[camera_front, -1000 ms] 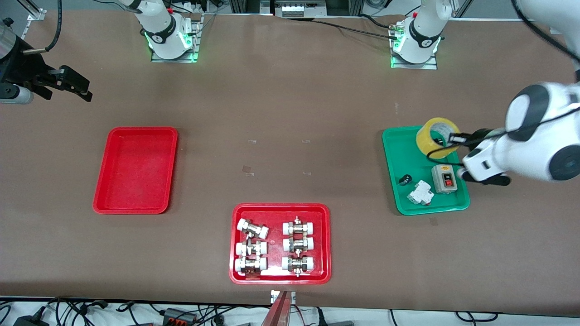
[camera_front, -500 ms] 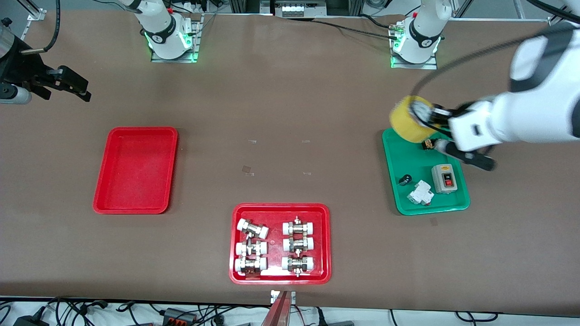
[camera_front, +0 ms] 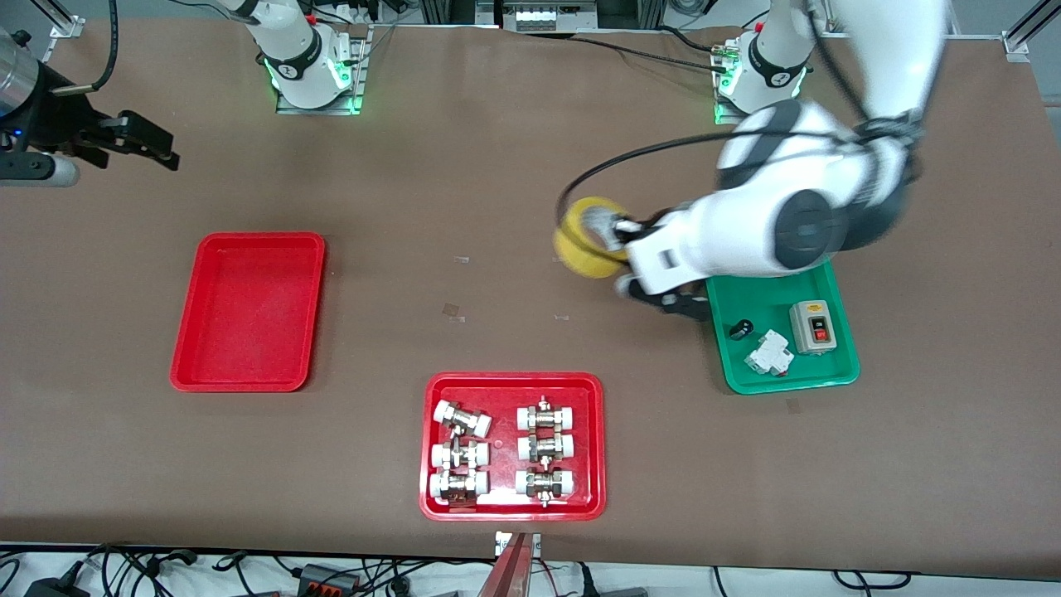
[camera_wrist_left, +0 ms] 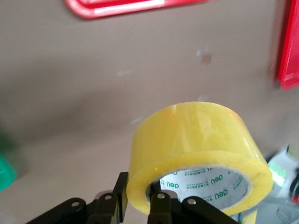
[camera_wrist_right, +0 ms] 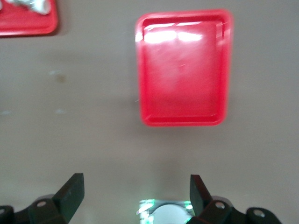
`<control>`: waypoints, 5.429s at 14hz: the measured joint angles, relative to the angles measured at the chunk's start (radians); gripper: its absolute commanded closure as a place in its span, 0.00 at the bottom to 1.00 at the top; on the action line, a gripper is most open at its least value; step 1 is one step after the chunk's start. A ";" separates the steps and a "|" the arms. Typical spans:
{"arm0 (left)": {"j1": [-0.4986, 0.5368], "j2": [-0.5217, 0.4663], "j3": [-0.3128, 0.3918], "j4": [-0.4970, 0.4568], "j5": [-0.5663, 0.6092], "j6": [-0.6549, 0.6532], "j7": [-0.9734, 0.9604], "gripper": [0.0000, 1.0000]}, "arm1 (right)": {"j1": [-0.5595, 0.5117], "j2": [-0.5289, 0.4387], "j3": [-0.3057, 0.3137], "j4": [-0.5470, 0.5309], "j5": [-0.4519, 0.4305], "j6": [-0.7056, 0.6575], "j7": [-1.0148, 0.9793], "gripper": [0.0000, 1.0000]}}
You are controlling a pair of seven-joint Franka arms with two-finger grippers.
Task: Left arm passes tape to right arm into tray
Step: 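Carry the tape toward the right gripper while the right gripper approaches, then close the right gripper on the tape roll held by the left gripper, then open the left gripper and withdraw while the right gripper lowers the tape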
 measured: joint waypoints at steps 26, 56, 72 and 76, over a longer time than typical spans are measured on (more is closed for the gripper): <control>-0.231 0.221 -0.005 0.078 -0.356 0.453 0.015 1.00 | 0.187 0.337 0.008 -0.139 0.638 0.452 -0.321 0.00; -0.044 0.156 0.007 0.115 -0.357 0.240 0.052 0.00 | 0.219 0.318 -0.012 -0.142 0.620 0.470 -0.340 0.86; 0.406 -0.203 0.005 0.101 0.249 -0.563 0.470 0.00 | -0.357 0.615 -0.029 -0.162 0.494 0.234 -0.891 0.77; 0.383 -0.250 -0.009 0.053 0.289 -0.571 0.422 0.00 | -0.371 0.655 -0.024 -0.140 0.498 0.234 -0.927 0.00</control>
